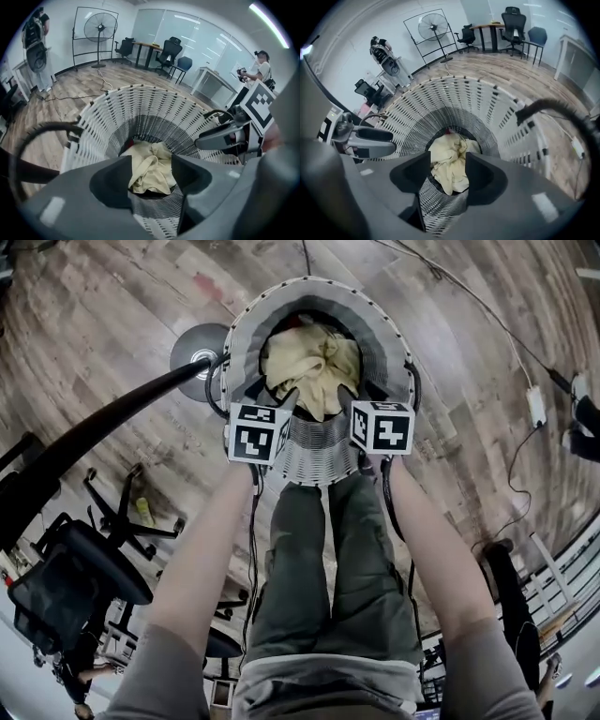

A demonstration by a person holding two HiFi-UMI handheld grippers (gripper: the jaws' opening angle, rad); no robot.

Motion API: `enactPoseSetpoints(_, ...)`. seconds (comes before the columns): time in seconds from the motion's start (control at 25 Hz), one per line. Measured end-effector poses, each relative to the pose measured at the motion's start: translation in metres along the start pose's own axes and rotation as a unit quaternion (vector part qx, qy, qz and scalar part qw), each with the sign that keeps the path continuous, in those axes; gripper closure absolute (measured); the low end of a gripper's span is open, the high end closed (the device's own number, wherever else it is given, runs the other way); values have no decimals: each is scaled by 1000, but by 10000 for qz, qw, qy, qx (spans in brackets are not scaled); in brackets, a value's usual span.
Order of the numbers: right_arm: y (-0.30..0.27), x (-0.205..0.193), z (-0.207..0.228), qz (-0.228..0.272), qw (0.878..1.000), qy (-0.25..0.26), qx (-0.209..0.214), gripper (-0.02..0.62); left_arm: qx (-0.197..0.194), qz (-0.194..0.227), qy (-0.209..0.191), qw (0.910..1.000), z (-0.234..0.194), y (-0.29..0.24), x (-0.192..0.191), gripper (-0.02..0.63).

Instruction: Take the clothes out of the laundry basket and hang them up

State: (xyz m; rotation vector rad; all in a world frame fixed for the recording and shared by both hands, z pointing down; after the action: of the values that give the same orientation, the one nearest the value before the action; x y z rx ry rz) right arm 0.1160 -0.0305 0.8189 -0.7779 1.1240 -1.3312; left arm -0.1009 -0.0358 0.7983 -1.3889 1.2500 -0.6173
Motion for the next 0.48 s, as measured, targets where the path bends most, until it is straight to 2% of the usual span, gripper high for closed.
enactPoseSetpoints(0.08, -23, -3, 8, -96, 9997, -233, 54, 337, -34, -121, 94, 9999, -5, -27, -3, 344)
enactPoseSetpoints(0.2, -59, -5, 16, -174, 9982, -578, 23, 334, -168, -530, 355, 9978, -9, -64, -10, 344)
enactPoseSetpoints(0.28, -82, -4, 18, -224, 9978, -623, -84, 326, -231, -697, 469, 9962, -11, -84, -12, 344)
enactPoseSetpoints(0.4, -115, -11, 28, -375, 9961, -772, -225, 297, -166, -748, 432, 9961, -20, -114, -19, 344)
enactPoseSetpoints(0.48, -135, -19, 41, -431, 9908, -1264, -219, 276, -214, -633, 584, 9961, -29, -136, -23, 344)
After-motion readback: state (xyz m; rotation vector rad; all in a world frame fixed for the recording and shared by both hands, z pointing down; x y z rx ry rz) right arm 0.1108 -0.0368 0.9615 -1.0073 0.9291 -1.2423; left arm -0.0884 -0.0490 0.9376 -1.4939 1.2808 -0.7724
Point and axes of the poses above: the fingertips, and each gripper's own axes: y backward along the fingers, z to its right, x out of its top, the point moved 10 cm from there along y, backward along the fingers, and after that the axes turned 7 degrees about -z, right-handed, at the moved point
